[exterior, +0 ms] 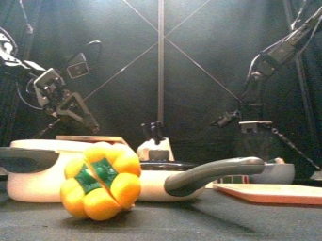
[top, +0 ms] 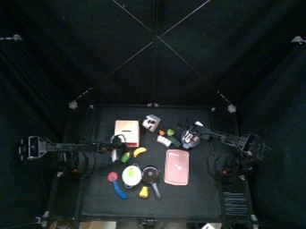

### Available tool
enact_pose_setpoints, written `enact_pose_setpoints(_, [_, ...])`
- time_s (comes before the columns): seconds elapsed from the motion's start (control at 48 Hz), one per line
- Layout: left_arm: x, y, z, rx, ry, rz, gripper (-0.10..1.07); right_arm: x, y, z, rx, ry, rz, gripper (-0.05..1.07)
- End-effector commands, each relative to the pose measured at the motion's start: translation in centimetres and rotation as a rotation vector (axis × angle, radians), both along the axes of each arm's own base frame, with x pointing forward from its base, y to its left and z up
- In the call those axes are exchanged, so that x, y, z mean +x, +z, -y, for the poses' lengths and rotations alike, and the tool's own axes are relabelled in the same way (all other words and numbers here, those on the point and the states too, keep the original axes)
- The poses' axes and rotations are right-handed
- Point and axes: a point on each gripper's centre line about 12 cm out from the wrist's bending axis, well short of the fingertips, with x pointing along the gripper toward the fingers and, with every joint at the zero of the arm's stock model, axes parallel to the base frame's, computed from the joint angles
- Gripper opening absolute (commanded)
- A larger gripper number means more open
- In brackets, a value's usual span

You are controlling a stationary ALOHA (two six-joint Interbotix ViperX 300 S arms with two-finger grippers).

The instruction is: Grab egg sushi

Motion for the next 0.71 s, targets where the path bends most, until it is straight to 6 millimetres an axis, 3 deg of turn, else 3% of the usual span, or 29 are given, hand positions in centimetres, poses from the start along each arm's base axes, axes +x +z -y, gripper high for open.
enact_pose_setpoints(0.0, [0.3,0.4,-0.2,0.002,0.003,0.013,0.63,0.7,2.1,-0.1,-0.035,0.018,0.045,0.62])
enact_pose_setpoints(0.688, [0.4,0.5,-0.2,-0.008,0.012,0.020,0.63,0.7,6.1,-1.4,-0.103,0.044,0.160,0.61])
